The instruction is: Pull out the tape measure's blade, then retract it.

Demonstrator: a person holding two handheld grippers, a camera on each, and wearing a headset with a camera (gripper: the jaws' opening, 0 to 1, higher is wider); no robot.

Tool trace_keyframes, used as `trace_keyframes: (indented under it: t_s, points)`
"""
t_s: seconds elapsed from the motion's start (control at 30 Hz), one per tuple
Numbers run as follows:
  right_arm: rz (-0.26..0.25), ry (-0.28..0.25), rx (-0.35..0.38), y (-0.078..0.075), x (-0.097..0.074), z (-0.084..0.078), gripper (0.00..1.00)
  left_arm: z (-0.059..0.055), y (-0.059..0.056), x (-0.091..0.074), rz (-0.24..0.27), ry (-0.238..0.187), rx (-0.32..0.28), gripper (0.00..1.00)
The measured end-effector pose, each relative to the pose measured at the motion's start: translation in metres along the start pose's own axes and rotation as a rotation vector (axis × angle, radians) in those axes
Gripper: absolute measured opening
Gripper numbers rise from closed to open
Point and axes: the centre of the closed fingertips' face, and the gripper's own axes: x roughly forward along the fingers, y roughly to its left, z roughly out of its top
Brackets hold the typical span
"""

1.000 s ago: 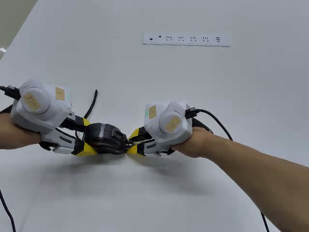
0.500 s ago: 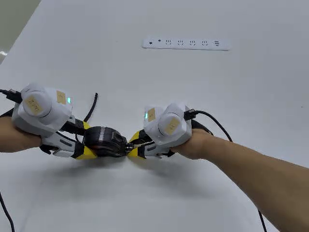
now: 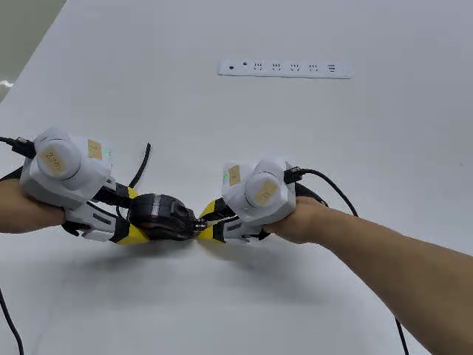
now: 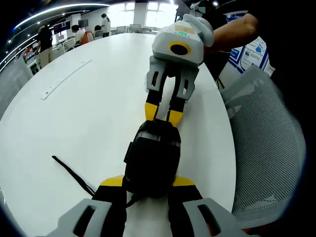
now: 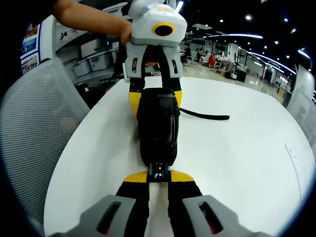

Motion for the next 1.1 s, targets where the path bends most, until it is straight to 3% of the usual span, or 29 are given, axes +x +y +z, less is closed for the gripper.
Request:
trace_keyframes:
  t_s: [1.1]
  points:
    - [-0.002,0.005,-0.011,0.002,-0.018,-0.016,0.11,0.0,-0.001,0.001,-0.002,0.006,0.001,0.29]
